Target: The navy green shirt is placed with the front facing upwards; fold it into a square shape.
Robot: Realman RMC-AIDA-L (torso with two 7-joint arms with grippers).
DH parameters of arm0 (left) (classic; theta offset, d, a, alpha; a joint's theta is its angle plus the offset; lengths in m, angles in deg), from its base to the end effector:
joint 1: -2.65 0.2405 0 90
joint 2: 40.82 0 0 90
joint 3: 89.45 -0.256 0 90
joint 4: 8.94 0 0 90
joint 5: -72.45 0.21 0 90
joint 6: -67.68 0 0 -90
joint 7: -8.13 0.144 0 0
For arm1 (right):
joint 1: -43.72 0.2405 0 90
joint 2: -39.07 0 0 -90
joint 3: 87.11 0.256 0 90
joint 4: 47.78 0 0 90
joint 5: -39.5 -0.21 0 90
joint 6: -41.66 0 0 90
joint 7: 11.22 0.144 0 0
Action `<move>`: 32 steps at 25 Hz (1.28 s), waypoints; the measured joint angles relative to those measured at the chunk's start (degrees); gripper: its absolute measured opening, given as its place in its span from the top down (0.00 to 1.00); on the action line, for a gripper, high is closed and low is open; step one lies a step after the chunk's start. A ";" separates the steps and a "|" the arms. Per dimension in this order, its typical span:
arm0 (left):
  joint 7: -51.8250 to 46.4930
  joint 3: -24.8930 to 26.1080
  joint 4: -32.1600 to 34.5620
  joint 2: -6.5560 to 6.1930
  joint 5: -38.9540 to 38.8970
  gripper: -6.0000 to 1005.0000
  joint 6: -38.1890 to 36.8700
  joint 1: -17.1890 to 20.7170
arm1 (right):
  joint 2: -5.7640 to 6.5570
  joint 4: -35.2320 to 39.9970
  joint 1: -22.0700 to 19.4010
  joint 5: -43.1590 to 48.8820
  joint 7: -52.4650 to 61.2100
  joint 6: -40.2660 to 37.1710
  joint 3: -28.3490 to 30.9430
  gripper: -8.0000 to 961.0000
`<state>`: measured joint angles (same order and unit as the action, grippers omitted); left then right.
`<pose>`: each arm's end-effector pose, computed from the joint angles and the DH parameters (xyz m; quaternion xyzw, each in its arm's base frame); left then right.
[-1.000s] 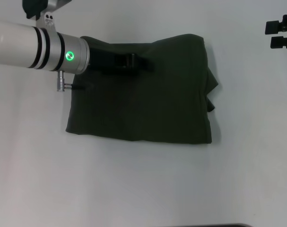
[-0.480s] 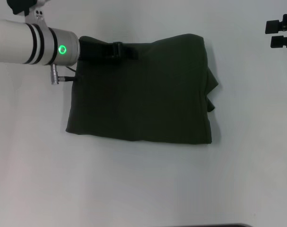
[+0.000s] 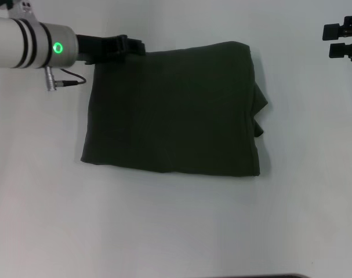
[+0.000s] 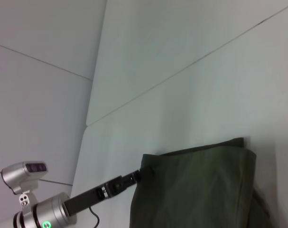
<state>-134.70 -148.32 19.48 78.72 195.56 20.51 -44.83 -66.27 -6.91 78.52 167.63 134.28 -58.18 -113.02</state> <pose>-0.2230 0.4322 -0.0555 -0.7695 -0.5810 -0.1305 0.2310 0.2883 0.3519 0.1213 -0.7122 0.6631 0.2209 0.0656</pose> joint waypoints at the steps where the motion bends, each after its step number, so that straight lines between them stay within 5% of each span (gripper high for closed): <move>1: -0.43 0.01 -0.13 -0.38 -0.01 0.43 0.33 0.13 | 0.00 0.00 0.00 0.00 0.07 -0.01 -0.01 0.33; 6: -2.35 0.46 0.02 -2.31 -0.12 0.43 1.16 1.71 | 0.05 0.00 0.09 0.00 0.14 0.06 0.03 0.33; 13: -2.59 3.83 6.75 -2.76 -0.42 0.43 -3.03 5.90 | 0.07 0.00 0.09 -0.03 0.00 0.19 0.07 0.33; 25: 5.54 13.60 12.62 -5.32 -0.62 0.43 -28.19 8.22 | -0.14 0.00 0.40 -0.62 -4.41 0.56 -0.09 0.33; 26: 10.03 17.28 13.02 -6.65 -0.61 0.43 -35.67 8.27 | -0.25 0.01 0.45 -1.43 -6.60 0.48 -0.01 0.33; 29: 18.97 22.04 14.13 -7.42 -0.89 0.42 -45.36 9.04 | -3.27 0.58 -0.50 -8.79 -20.22 0.38 0.03 0.32; 32: 33.37 28.77 15.37 -6.39 -3.62 0.42 -53.96 11.91 | -8.89 -0.01 -2.30 -17.34 -42.33 3.75 0.50 0.32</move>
<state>-101.33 -119.55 34.85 72.33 191.94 -33.45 -32.92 -75.17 -6.92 76.21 150.29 91.95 -54.43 -112.52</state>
